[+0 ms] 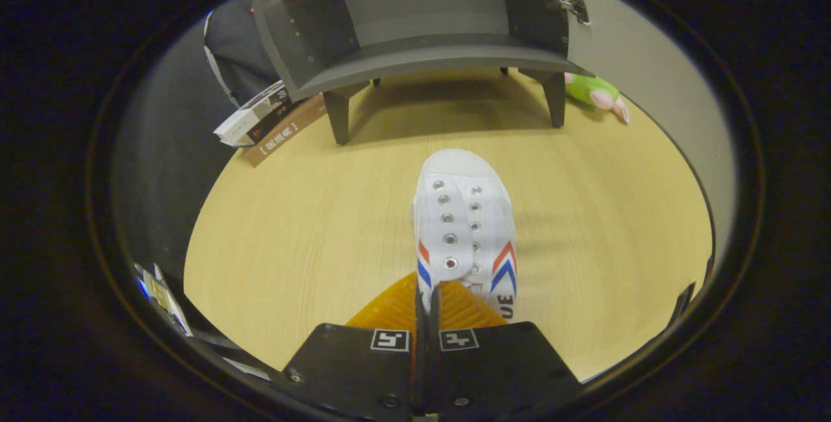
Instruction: Open the shoe cabinet door, grab the shoes and put them into the shoe cabinet, then close the shoe cabinet door.
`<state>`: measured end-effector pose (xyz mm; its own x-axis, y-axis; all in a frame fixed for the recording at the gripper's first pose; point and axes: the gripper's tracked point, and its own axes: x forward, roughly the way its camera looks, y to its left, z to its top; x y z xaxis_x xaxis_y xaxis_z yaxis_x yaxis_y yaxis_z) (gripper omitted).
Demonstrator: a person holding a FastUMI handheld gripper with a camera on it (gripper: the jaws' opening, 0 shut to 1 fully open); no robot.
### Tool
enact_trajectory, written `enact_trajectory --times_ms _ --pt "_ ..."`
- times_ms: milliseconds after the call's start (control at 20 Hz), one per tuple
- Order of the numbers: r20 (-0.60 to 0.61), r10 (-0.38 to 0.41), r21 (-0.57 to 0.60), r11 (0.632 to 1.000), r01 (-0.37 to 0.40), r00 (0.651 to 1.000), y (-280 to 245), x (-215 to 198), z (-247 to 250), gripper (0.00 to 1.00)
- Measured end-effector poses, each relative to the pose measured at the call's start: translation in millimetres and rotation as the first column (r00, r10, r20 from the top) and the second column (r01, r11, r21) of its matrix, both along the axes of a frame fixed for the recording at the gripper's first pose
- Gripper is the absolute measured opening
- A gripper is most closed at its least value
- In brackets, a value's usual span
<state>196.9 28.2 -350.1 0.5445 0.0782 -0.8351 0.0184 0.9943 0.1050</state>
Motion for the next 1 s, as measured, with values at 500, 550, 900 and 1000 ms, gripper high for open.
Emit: enact_trajectory --times_ms 500,550,900,1000 --pt "0.082 0.061 0.065 0.996 -0.066 0.995 -13 -26 113 0.04" --pt "0.100 0.068 0.062 0.995 -0.075 0.993 -11 -26 130 0.04" --pt "0.251 0.117 0.050 0.990 -0.134 0.961 7 2 256 0.04" --pt "0.322 0.128 0.032 0.989 -0.145 0.938 14 24 295 0.04"
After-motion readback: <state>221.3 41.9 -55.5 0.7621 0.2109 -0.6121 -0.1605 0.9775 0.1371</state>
